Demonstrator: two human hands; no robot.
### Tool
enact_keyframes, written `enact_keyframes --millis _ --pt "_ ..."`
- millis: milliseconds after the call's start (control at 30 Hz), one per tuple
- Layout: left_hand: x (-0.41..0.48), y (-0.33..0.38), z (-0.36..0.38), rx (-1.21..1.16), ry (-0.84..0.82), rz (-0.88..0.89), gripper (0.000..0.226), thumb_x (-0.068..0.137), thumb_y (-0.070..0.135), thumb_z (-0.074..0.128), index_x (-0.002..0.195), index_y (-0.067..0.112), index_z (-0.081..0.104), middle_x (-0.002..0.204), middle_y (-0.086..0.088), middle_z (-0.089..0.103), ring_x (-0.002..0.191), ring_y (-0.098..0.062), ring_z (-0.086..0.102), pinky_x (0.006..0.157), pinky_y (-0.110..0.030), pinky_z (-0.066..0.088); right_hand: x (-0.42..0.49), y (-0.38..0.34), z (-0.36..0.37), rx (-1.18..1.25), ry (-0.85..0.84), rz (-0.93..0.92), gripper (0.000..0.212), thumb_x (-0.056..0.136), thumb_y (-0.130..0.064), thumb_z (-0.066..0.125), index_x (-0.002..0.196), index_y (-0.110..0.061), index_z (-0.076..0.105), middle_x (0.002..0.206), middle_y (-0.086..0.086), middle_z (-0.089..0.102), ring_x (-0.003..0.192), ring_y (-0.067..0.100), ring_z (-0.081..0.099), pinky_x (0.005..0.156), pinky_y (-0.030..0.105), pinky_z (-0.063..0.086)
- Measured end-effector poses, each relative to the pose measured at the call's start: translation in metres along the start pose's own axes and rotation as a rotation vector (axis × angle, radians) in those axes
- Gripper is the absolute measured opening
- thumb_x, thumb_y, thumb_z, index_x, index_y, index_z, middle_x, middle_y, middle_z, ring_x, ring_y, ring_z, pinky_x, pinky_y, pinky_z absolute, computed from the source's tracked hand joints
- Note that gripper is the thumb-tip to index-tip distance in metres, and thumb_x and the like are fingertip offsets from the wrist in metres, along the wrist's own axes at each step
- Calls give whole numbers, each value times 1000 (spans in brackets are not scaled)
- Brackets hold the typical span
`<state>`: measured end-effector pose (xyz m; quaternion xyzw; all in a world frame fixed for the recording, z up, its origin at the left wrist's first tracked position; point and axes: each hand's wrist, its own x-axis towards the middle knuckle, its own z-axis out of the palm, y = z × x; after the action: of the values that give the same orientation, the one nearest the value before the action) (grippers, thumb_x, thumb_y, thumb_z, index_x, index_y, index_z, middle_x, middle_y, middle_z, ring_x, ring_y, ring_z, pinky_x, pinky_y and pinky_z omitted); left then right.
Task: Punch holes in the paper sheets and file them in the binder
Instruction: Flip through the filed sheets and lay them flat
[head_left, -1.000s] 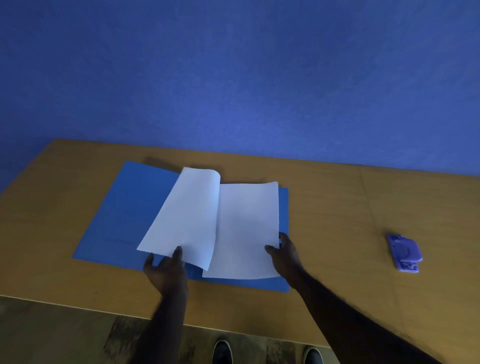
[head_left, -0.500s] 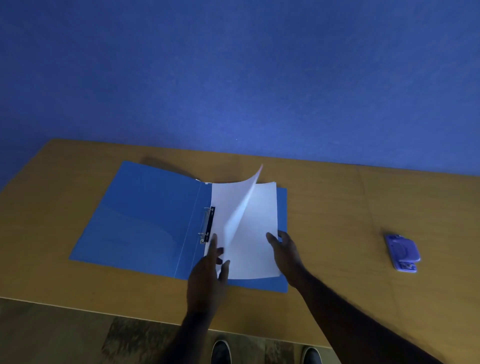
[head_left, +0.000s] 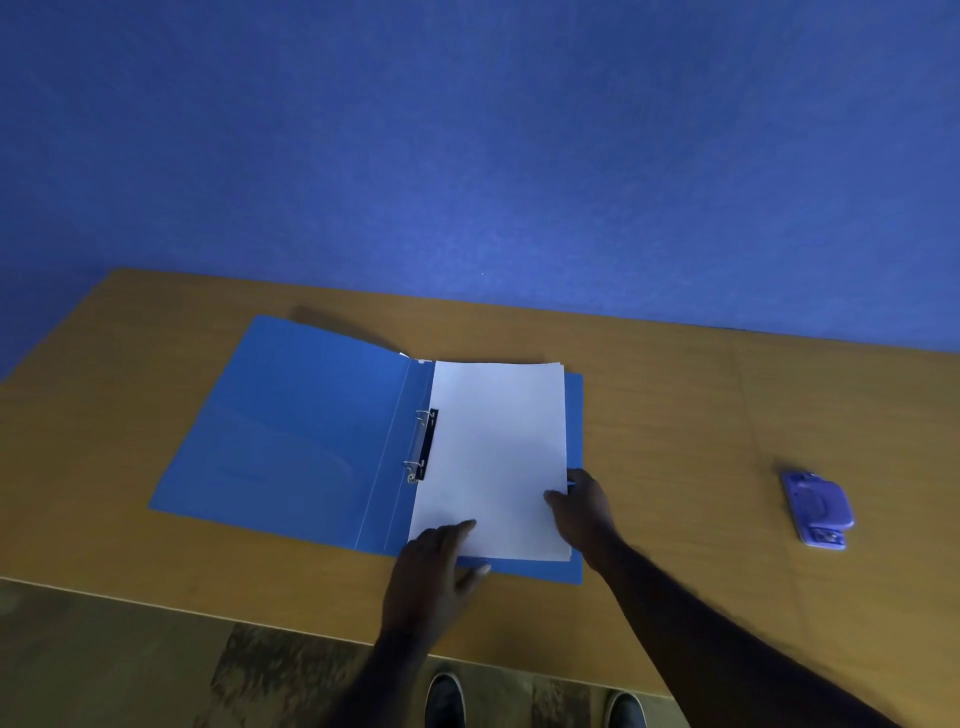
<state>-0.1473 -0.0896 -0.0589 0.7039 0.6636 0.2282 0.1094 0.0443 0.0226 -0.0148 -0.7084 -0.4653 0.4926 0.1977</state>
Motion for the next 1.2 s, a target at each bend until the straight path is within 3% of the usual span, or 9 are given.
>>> enact_keyframes --millis 167,300,433,533,667,833,1000,1100,1200 --pt "-6 -19 -14 -111 282 -238 53 84 52 57 119 13 58 114 -4 62 105 -16 57 87 -29 48 -2 9 1 -204 21 -82 30 90 -14 59 119 -10 53 100 1 62 80 16 61 56 27 50" --pt "2 -66 -31 -335 781 -947 80 74 41 64 135 -1 35 130 -28 40 120 -44 40 98 -55 39 -4 15 3 -248 19 -79 40 89 -19 66 124 -10 50 105 4 66 86 21 66 65 34 58" --pt "19 -94 -63 -925 988 -1272 86 85 15 67 150 10 12 137 -12 41 119 -25 46 99 -40 38 -7 21 5 -430 58 -126 62 85 -32 71 136 -11 44 123 7 61 108 25 61 81 33 53" --pt "15 -106 -69 -923 869 -1207 63 90 14 61 144 3 30 119 -13 58 107 -27 57 91 -41 44 -9 25 5 -550 87 -138 71 81 -40 73 138 -13 40 130 8 53 116 27 55 88 36 51" --pt "6 -117 -65 -774 866 -993 13 90 12 57 101 7 62 89 -4 64 81 -18 61 80 -39 47 -9 28 6 -683 63 -194 77 83 -42 70 146 -19 31 137 9 41 122 27 47 90 37 50" --pt "3 -92 -73 -572 844 -773 20 92 21 58 105 5 58 101 -23 64 86 -32 64 75 -40 52 -8 28 7 -706 37 -208 72 86 -40 68 146 -19 34 141 8 39 125 26 46 93 37 50" --pt "-9 -55 -86 -440 620 -480 32 91 40 48 99 11 60 81 -10 64 72 1 62 54 -8 45 -6 31 7 -692 18 -199 73 87 -42 67 147 -19 32 142 8 38 127 27 45 95 37 49" --pt "-13 -49 -86 -326 419 -335 36 92 43 43 97 13 62 83 -7 67 71 -11 66 48 -24 47 -7 34 5 -669 1 -204 74 88 -42 65 149 -20 29 143 9 38 128 28 44 97 38 48" --pt "-14 -48 -79 -138 266 -201 48 94 44 39 110 7 66 105 -8 71 88 -21 70 67 -28 53 -7 37 1 -607 -29 -201 70 90 -41 63 149 -20 32 140 7 41 127 26 44 98 37 47"
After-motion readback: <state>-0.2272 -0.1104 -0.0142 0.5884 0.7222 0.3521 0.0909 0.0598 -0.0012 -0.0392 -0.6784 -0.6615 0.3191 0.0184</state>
